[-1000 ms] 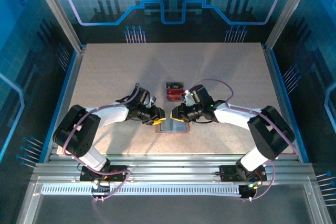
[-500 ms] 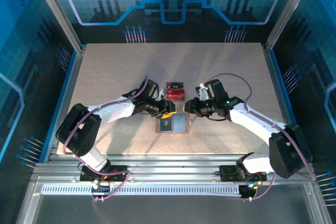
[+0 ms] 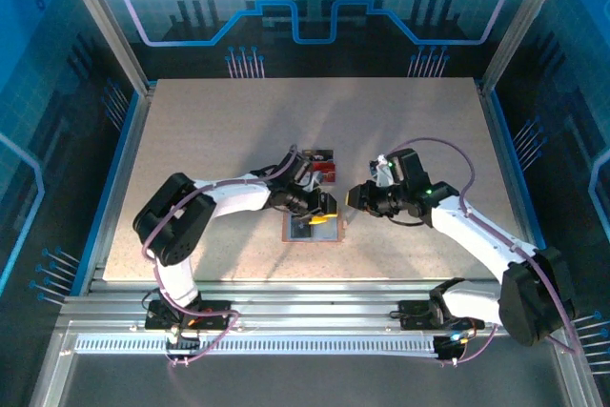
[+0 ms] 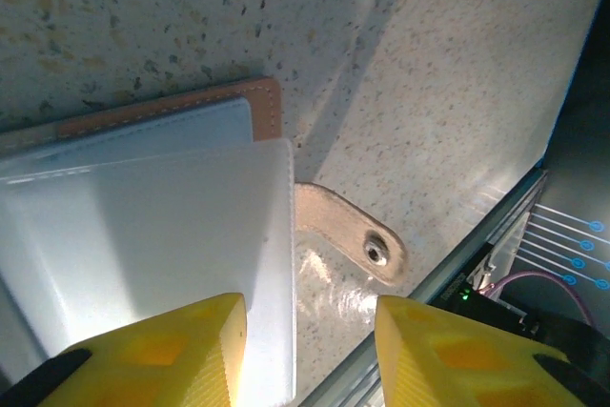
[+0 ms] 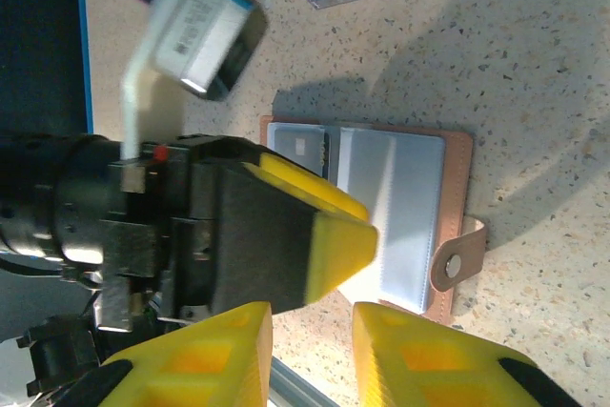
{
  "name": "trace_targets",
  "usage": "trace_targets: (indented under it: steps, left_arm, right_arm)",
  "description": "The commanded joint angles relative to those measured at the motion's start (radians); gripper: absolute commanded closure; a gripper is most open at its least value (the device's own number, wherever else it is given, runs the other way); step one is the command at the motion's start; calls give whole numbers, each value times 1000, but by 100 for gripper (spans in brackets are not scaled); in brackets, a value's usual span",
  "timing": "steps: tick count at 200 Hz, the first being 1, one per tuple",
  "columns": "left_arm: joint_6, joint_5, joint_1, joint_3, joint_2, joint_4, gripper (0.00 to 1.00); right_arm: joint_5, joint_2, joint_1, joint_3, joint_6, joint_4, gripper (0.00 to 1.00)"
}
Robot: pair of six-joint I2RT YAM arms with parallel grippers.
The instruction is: Take the credit cards out of the card holder
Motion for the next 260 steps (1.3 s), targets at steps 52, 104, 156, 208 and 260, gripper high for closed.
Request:
trace_targets:
  steps: [52, 104, 156, 208, 260]
  left_arm:
    - [3, 17, -36, 57, 60, -21, 51]
    - [38, -24, -29, 70, -16, -86, 49]
    - [57, -38, 23, 11, -108, -106, 49]
    - [80, -42, 109, -108, -193, -110, 50]
    - [114, -48, 167, -194, -228, -116, 61]
  right_arm:
    - [-12, -22, -19, -27, -9, -18, 72]
    - [-29, -5, -16, -33, 8, 11, 72]
    - [-35, 75, 32, -20, 40, 79, 72]
    - [-27, 237, 129, 59, 75, 145, 73]
    - [-17, 397, 215, 164, 98, 173, 74]
